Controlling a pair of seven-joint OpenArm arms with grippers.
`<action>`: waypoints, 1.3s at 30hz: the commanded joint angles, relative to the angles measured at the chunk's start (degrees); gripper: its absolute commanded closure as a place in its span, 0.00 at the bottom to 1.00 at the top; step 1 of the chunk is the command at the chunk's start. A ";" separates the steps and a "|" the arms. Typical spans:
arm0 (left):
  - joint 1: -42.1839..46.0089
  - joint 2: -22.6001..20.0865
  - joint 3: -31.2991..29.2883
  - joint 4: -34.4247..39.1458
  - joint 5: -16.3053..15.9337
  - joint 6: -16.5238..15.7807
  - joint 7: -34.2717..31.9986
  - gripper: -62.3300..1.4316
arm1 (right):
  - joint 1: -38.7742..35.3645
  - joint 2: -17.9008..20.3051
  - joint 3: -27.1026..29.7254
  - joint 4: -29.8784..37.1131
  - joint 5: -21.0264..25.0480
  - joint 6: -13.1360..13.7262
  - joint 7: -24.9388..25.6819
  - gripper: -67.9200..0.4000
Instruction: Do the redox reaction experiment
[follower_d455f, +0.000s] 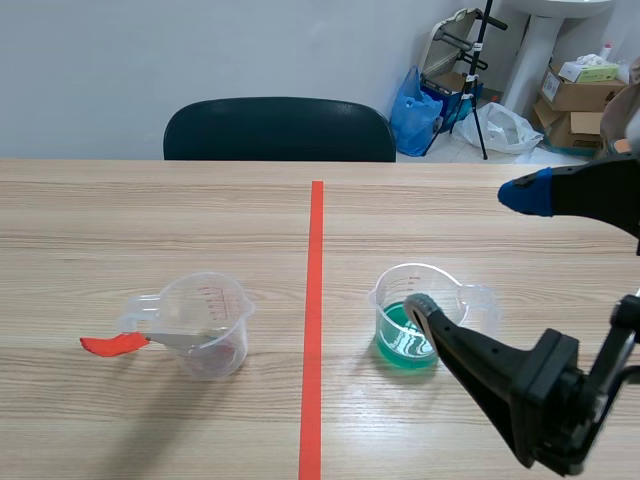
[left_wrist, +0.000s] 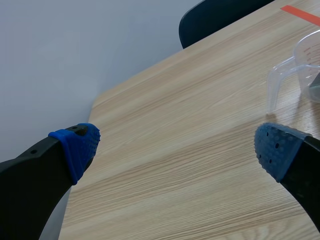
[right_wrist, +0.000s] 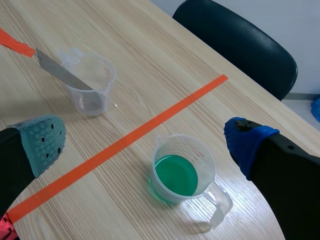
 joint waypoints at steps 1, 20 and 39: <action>0.46 -0.39 0.20 0.35 -0.57 0.09 -0.72 0.00 | 0.55 0.17 0.74 0.22 0.76 -0.20 0.90 0.00; 0.46 -0.48 0.20 0.35 -0.55 0.09 -0.74 0.00 | 0.57 0.15 1.09 0.22 0.66 -0.15 -2.99 0.00; 0.46 -0.48 0.20 0.35 -0.55 0.09 -0.74 0.00 | 0.57 0.15 1.09 0.22 0.66 -0.15 -3.04 0.00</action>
